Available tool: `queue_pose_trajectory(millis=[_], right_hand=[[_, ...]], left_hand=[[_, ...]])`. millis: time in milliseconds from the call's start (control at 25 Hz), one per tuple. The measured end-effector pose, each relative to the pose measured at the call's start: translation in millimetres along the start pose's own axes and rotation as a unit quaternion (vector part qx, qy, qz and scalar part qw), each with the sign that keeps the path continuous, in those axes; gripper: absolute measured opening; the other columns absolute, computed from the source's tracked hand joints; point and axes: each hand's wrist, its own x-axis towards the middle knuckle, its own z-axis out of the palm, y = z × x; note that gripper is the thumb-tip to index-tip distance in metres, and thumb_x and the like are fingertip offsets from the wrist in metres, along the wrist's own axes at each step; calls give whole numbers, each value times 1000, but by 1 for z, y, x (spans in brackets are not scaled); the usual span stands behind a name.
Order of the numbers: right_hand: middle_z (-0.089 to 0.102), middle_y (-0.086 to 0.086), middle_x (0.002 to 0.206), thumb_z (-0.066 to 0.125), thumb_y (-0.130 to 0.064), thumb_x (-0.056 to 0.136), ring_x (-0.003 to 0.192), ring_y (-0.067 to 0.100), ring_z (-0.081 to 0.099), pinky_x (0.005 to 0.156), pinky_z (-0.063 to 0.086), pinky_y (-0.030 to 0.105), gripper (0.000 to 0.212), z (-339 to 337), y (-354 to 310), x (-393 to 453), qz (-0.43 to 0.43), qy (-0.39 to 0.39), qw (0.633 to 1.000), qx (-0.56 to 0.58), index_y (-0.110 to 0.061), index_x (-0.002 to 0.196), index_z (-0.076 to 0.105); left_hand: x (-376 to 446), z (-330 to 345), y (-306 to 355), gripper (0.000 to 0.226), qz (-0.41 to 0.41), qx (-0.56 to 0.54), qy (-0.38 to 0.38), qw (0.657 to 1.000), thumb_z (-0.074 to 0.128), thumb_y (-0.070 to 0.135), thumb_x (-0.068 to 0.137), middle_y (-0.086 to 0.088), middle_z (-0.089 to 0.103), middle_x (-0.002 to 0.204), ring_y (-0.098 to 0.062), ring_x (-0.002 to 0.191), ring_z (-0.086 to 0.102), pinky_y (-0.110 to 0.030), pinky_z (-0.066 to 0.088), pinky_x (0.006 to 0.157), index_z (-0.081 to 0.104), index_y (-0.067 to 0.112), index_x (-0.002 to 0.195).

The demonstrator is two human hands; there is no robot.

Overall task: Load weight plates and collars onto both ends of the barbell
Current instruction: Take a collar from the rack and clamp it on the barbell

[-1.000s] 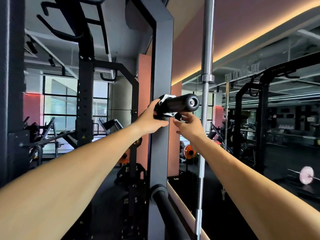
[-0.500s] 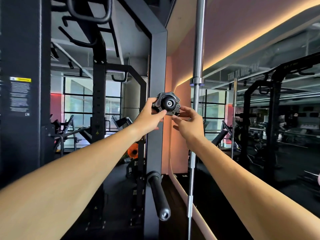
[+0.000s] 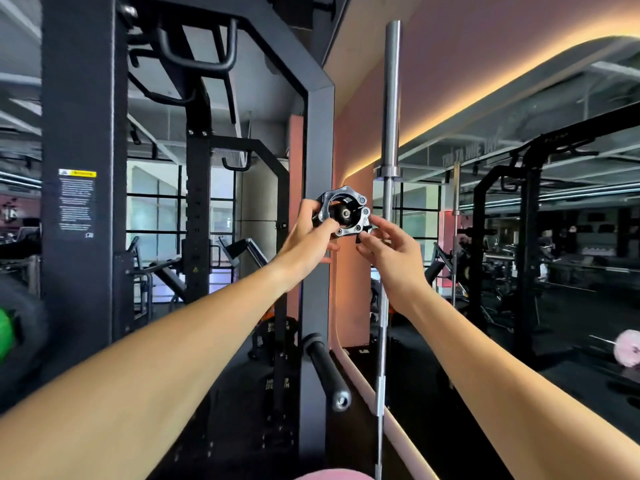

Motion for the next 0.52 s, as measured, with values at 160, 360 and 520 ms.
queue_pose_trajectory(millis=[160,360,520], right_hand=[[63,-5,108,63,-10,99,100,22,72,83,62,35,29,49,5,-57,-20,-56,991,-123,-32,118,65],[62,7,124,49,-3,105,95,32,74,89,61,43,31,139,20,-121,-16,-100,984,-146,-18,128,63],[66,3,122,45,5,102,108,31,68,95,57,37,34,210,33,-164,-61,-127,975,-170,-14,122,65]], left_hand=[[-50,-56,-8,8,-27,-19,34,999,47,38,89,0,68,102,-15,76,76,-25,59,55,43,38,96],[-121,-156,-20,12,-75,11,80,994,52,36,89,-3,63,105,-21,83,76,-34,63,69,43,35,97],[-183,-237,-22,27,-119,66,104,985,51,41,85,-10,59,109,-20,79,71,-36,64,75,41,30,108]])
